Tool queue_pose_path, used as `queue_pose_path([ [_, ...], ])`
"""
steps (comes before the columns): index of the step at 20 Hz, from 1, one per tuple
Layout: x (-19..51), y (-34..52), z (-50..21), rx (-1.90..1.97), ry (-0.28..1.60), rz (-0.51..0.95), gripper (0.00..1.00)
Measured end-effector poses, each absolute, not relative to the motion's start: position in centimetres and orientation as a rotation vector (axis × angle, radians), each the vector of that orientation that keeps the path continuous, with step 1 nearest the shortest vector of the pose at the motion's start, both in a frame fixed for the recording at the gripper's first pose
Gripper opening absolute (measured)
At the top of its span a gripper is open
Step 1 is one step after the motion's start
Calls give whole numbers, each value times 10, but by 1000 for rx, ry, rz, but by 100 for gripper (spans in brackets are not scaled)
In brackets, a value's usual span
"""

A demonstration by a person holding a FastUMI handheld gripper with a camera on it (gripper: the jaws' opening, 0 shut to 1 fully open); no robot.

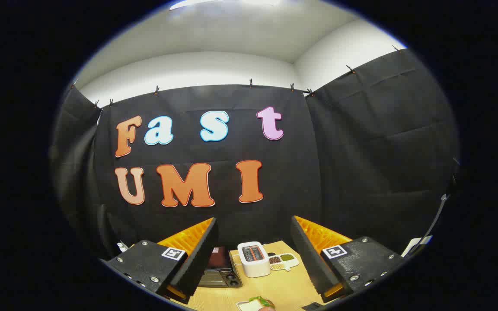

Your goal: Open the toaster oven, put the food inside, and close the toaster oven door.

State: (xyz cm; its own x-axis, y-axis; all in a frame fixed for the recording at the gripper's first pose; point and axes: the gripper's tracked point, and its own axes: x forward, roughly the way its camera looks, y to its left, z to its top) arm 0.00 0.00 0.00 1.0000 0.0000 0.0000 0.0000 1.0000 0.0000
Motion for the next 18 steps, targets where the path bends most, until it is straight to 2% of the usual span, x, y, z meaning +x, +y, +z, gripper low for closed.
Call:
queue_pose_path([
  [6, 5, 16, -6, -29, 16, -4, 99],
  [18, 4, 94, -27, -7, 48, 83, 99],
])
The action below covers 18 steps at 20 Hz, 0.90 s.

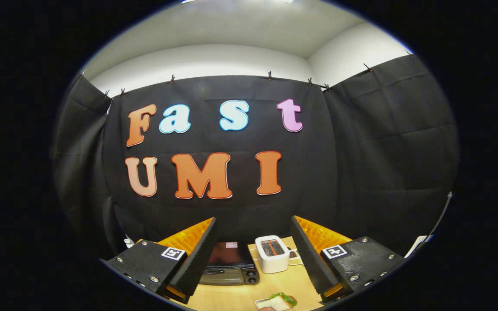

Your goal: Open the toaster oven, put the food inside, and close the toaster oven door.

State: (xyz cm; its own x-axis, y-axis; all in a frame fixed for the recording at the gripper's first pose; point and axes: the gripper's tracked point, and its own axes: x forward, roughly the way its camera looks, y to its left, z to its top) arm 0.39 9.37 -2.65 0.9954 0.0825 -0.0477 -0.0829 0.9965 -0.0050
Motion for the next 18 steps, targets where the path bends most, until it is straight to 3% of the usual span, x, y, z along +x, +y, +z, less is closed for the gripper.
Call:
queue_pose_path([
  [9, 29, 183, -114, -28, 189, 173, 99],
  [14, 62, 240, -203, -5, 325, 264, 99],
  [18, 98, 249, -287, -59, 441, 232, 100],
])
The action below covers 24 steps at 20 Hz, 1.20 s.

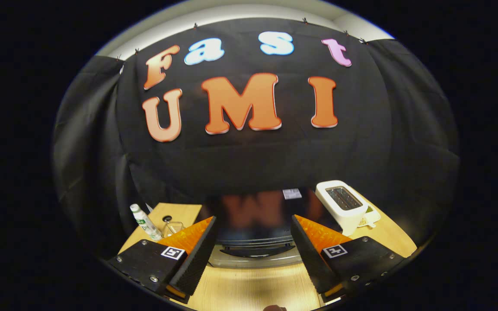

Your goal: Open the toaster oven, put the food inside, and close the toaster oven door.

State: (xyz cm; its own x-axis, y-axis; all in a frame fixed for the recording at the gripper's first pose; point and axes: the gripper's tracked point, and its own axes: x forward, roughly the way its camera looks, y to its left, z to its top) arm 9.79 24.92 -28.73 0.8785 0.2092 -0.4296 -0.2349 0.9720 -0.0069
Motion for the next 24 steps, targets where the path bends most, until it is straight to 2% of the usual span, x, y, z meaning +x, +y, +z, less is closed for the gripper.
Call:
queue_pose_path([
  [5, 111, 256, -343, -108, 546, 209, 100],
  [13, 108, 254, -357, -109, 592, 205, 100],
  [24, 17, 227, -380, -148, 651, 229, 100],
])
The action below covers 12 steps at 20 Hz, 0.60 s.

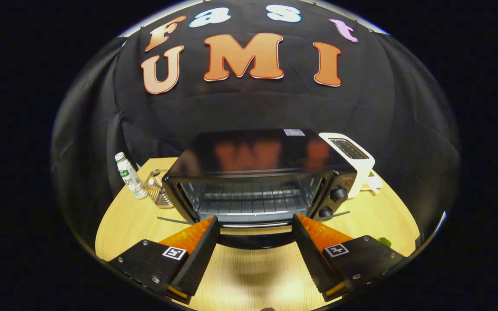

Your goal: Open the toaster oven, put the food inside, and close the toaster oven door.

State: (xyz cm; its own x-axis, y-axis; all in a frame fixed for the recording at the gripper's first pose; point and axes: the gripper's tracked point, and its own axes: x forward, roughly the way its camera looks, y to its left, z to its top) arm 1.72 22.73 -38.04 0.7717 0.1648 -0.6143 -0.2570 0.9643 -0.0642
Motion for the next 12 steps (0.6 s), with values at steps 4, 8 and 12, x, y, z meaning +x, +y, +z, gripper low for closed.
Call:
queue_pose_path([
  [4, -16, 216, -406, -138, 691, 225, 99],
  [8, -36, 208, -432, -138, 737, 222, 99],
  [12, -57, 201, -456, -105, 796, 201, 99],
])
